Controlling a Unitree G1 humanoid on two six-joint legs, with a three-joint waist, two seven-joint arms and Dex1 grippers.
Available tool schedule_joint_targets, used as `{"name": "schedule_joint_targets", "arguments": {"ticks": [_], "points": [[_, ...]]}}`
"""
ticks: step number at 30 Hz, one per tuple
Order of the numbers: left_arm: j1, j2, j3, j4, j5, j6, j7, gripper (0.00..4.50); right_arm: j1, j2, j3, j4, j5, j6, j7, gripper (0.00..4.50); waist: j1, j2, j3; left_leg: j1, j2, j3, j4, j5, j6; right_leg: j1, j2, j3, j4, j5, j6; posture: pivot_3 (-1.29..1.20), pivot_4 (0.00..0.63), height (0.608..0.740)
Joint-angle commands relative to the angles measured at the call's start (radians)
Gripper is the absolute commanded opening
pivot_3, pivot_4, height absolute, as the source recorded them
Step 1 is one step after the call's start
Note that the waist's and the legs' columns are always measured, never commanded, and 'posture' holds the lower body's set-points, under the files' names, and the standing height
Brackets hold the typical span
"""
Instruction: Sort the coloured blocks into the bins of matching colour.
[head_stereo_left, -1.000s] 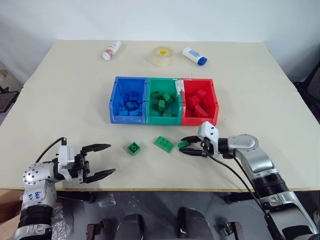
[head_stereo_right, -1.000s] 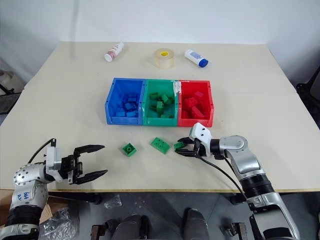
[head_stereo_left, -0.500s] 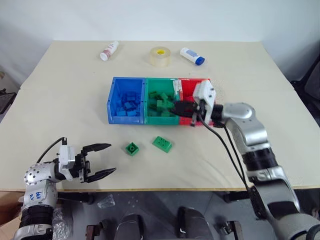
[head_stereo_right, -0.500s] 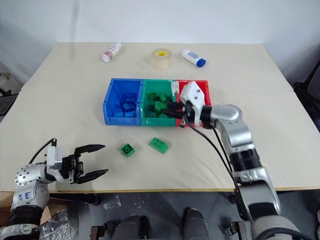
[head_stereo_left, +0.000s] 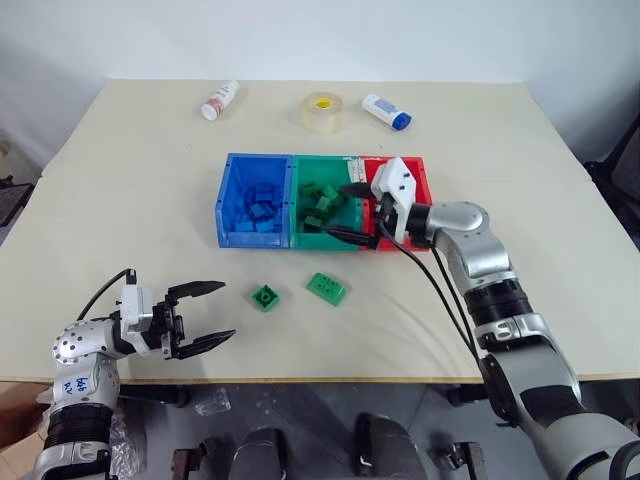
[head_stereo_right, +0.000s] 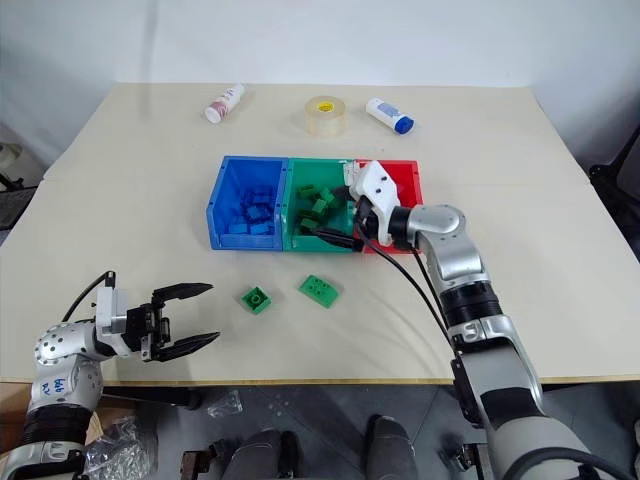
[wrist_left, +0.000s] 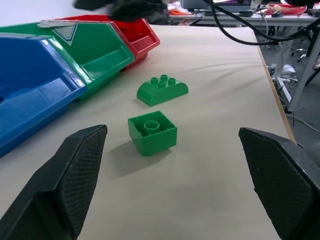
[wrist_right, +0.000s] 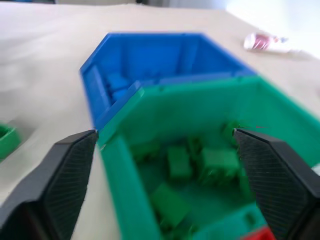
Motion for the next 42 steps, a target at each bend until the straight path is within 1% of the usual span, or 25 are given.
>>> {"name": "schedule_joint_targets", "arguments": {"ticks": [1,4,8,12,18,22,24,26,28,32,33,37,40,42], "points": [[-0.004,0.005,0.005,0.003,-0.007,-0.005,-0.009,4.5,0.085,-0.082,-0.032,-0.178,0.086,0.061,0.103,4.47,0.004,0.0,0.0,0.0,0.0,0.0,0.0,0.0,0.0,0.0,0.0,0.0,0.0,0.0,0.0,0.0,0.15,0.74],[-0.015,0.01,0.008,0.022,-0.005,-0.007,-0.017,4.5,0.192,-0.17,-0.064,-0.305,0.157,0.115,0.175,4.47,0.011,0.0,0.0,0.0,0.0,0.0,0.0,0.0,0.0,0.0,0.0,0.0,-0.001,0.0,0.0,0.0,0.15,0.74],[-0.029,0.02,0.012,0.051,-0.004,-0.009,-0.031,4.5,0.335,-0.295,-0.138,-0.409,0.22,0.155,0.22,4.47,0.013,0.0,0.0,0.0,0.0,0.0,0.0,0.0,0.0,0.0,0.0,0.0,-0.001,0.0,0.0,0.0,0.15,0.74],[-0.041,0.034,0.019,0.08,-0.003,-0.012,-0.048,4.5,0.517,-0.412,-0.275,-0.474,0.291,0.168,0.258,4.47,0.016,0.0,0.0,0.0,0.0,0.0,0.0,-0.001,0.0,0.0,0.0,0.0,-0.001,0.0,0.0,0.0,0.15,0.74],[-0.054,0.048,0.02,0.117,-0.001,-0.017,-0.064,4.5,0.745,-0.523,-0.458,-0.517,0.324,0.178,0.264,4.47,0.013,0.0,0.0,0.002,0.0,0.0,0.0,-0.001,0.0,0.001,0.0,0.0,-0.001,0.0,0.0,0.0,0.15,0.74],[-0.078,0.053,0.014,0.146,0.004,-0.02,-0.069,4.5,0.835,-0.555,-0.537,-0.57,0.349,0.199,0.248,4.47,0.013,0.0,0.0,0.002,0.0,0.0,0.0,-0.001,0.0,0.002,0.0,0.0,-0.002,0.0,0.0,0.0,0.15,0.74],[-0.092,0.049,0.009,0.155,0.005,-0.023,-0.069,4.5,0.833,-0.55,-0.52,-0.603,0.352,0.215,0.226,4.47,0.013,0.0,0.0,0.002,0.0,-0.001,0.001,-0.001,0.0,0.002,0.0,0.0,-0.002,0.0,0.0,0.0,0.15,0.74],[-0.102,0.044,0.003,0.158,0.006,-0.024,-0.071,4.5,0.797,-0.534,-0.464,-0.641,0.35,0.239,0.191,4.47,0.013,0.0,0.0,0.002,0.0,-0.001,0.001,-0.001,0.0,0.002,0.0,0.0,-0.002,0.0,0.0,0.0,0.15,0.74],[-0.107,0.037,-0.003,0.153,0.007,-0.023,-0.071,4.5,0.721,-0.494,-0.348,-0.687,0.326,0.285,0.132,4.47,0.007,0.0,0.0,0.002,0.0,0.0,0.001,-0.001,0.0,0.002,0.0,0.0,-0.002,0.0,0.0,0.0,0.15,0.74],[-0.106,0.028,-0.011,0.137,0.006,-0.023,-0.065,4.5,0.614,-0.442,-0.194,-0.696,0.256,0.333,0.04,4.47,0.013,0.0,0.0,0.001,0.001,-0.001,0.0,0.0,0.0,0.001,0.0,0.0,-0.001,0.0,0.0,0.0,0.15,0.74],[-0.1,0.024,-0.014,0.125,0.004,-0.022,-0.062,4.5,0.565,-0.404,-0.131,-0.674,0.224,0.344,0.01,4.47,0.014,0.0,0.0,0.001,0.001,-0.001,0.001,-0.001,0.0,0.001,0.0,0.0,-0.001,0.0,0.0,0.0,0.15,0.74],[-0.061,0.011,-0.018,0.067,-0.008,-0.017,-0.051,4.5,0.441,-0.259,0.023,-0.585,0.142,0.319,-0.047,4.47,0.013,-0.001,0.0,0.0,0.0,0.0,0.002,-0.001,0.0,0.001,0.0,0.0,-0.001,0.0,0.0,0.0,0.15,0.74],[-0.019,0.003,-0.015,0.02,-0.014,-0.014,-0.039,4.5,0.373,-0.158,0.112,-0.501,0.079,0.279,-0.076,4.47,0.011,-0.001,0.0,0.0,0.0,0.0,0.001,-0.001,0.0,0.0,0.0,0.0,-0.001,0.0,0.0,0.0,0.15,0.74],[0.004,-0.003,-0.01,-0.007,-0.018,-0.009,-0.024,4.5,0.346,-0.109,0.139,-0.453,0.054,0.268,-0.096,4.47,0.01,-0.001,0.0,0.0,0.0,0.0,0.001,-0.001,0.0,0.001,0.0,0.0,-0.001,0.0,0.0,0.0,0.15,0.74]]}}
